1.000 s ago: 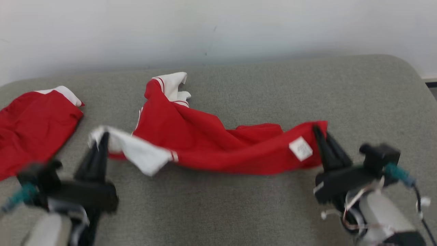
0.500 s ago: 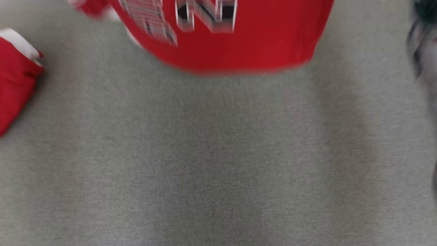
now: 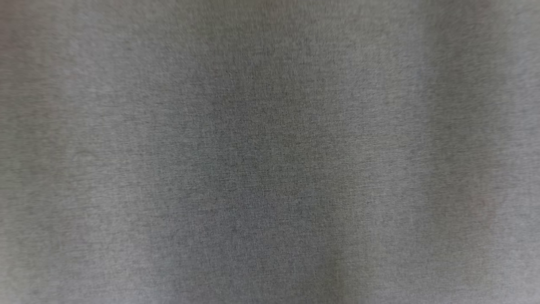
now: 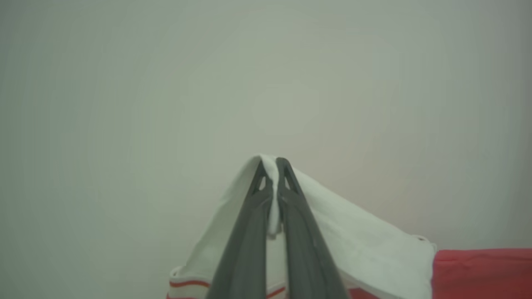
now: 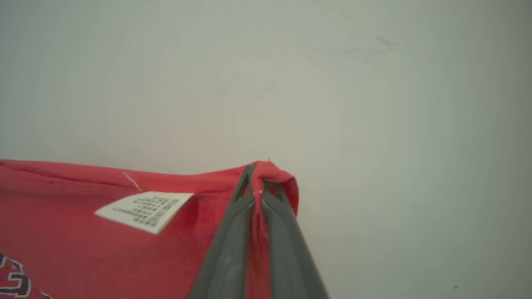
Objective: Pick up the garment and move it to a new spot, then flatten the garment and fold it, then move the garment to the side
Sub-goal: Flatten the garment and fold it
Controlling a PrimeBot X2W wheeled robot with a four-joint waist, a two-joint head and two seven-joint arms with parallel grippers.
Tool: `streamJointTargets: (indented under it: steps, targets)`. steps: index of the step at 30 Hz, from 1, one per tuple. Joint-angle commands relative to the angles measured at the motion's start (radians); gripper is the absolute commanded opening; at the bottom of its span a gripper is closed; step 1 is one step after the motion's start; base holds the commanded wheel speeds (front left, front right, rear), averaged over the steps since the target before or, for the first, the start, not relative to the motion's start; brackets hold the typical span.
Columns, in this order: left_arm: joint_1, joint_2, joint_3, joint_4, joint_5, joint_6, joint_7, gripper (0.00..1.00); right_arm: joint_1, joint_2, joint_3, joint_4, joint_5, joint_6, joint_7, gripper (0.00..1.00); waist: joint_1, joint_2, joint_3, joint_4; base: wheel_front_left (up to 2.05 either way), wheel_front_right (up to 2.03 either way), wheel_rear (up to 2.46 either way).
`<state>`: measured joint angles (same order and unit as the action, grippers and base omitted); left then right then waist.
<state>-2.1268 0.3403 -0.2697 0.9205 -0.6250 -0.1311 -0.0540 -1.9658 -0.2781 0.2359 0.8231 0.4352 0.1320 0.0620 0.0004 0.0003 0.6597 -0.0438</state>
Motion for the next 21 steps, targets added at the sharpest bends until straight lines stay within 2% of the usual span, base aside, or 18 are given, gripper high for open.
streamJointTargets:
  steps: [1,10,16,21]
  targets:
    - [-0.041,-0.009,-0.012,0.032,0.0,0.002,-0.014,0.0,-0.046,-0.012,0.014,0.041,-0.013,-0.003,-0.01,0.0,-0.0004,-0.0003,0.069,-0.007,0.0,0.0,0.0]
    - [-0.072,-0.014,-0.085,0.112,-0.042,0.002,-0.046,0.0,-0.13,-0.001,0.061,0.176,0.01,-0.003,-0.068,0.0,-0.0004,-0.0003,0.096,-0.014,0.0,0.0,0.0]
    - [-0.021,-0.009,-0.128,0.112,-0.092,0.002,-0.057,0.0,-0.092,0.003,0.106,0.2,0.051,-0.003,-0.105,0.0,-0.0004,-0.0003,0.089,-0.01,0.0,0.0,0.0]
    - [0.1,0.015,-0.166,0.064,-0.171,0.002,-0.078,0.0,-0.01,-0.002,0.161,0.193,0.115,-0.003,-0.133,0.0,-0.0004,-0.0003,0.034,-0.007,0.0,0.0,0.0]
